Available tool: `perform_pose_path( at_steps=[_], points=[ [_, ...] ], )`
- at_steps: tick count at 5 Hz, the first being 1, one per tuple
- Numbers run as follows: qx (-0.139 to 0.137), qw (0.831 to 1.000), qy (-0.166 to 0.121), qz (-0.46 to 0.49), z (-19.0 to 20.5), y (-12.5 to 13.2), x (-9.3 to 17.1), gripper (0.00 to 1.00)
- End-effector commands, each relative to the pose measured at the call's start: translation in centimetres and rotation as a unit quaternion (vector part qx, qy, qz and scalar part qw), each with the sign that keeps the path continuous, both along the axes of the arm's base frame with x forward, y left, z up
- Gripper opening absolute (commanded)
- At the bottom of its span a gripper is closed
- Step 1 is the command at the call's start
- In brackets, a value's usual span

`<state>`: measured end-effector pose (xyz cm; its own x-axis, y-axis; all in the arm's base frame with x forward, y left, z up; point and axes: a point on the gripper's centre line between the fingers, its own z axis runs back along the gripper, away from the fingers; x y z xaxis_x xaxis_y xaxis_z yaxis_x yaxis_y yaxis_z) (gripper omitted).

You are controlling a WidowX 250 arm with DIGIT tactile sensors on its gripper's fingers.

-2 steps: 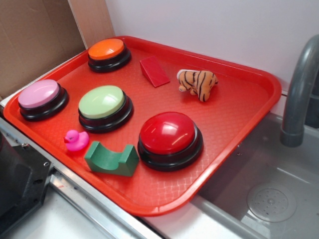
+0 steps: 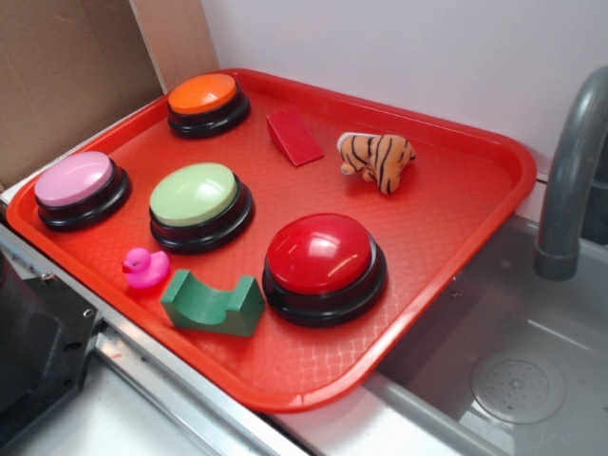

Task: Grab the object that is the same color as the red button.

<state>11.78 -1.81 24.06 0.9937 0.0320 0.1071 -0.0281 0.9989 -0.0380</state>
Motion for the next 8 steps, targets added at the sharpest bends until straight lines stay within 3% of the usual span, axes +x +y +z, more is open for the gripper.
perform_pose_path(
  at_steps=[1, 2, 3, 4, 5, 6, 8],
  points=[
    [-0.041, 0.995, -0.018, 0.089, -0.9, -1.2, 7.6, 1.0],
    [-0.016, 0.976, -0.053, 0.212, -2.0, -1.3, 11.6, 1.0],
    [0.018, 0.94, -0.09, 0.33, -3.9, -0.9, 14.1, 1.0],
    [0.037, 0.906, -0.087, 0.412, -5.8, 0.2, 16.2, 1.0],
    [0.077, 0.873, -0.105, 0.469, -8.3, 1.8, 17.9, 1.0],
    [0.089, 0.871, -0.106, 0.471, -9.9, 3.5, 18.7, 1.0],
    [0.109, 0.887, -0.088, 0.44, -14.5, 6.1, 20.0, 1.0]
  ],
)
